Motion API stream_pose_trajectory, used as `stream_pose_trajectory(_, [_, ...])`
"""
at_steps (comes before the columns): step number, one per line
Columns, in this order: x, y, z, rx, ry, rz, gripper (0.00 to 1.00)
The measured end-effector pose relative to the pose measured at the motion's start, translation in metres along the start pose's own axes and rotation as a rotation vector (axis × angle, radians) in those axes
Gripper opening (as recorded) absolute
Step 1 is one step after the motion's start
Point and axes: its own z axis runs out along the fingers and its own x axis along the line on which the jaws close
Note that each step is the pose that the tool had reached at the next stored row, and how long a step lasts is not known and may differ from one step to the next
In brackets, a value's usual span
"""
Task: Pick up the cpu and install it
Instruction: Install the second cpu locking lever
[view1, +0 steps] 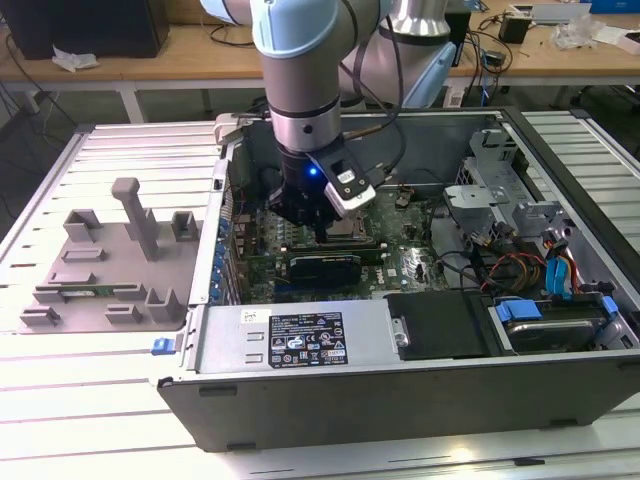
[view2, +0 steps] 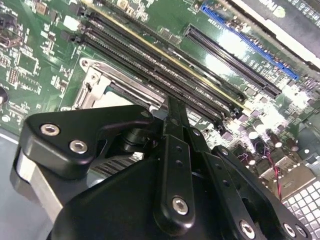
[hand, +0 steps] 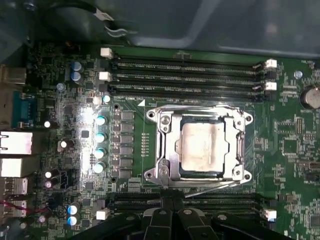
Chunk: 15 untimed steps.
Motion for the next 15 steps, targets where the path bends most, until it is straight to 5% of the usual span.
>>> stream_pose_trajectory(10, [0.0008, -0.0076, -0.0001, -0.0087, 0.0007, -0.017, 0.11])
stream_pose_trajectory(12, [0.0008, -0.0103, -0.0001, -0.0282, -0.0004, -0.015, 0.11])
stream_pose_trajectory(13, [0.0009, -0.0132, -0.0002, -0.0481, -0.0012, -0.013, 0.11])
stream_pose_trajectory(15, [0.0011, -0.0163, -0.0003, -0.0705, -0.0023, -0.011, 0.11])
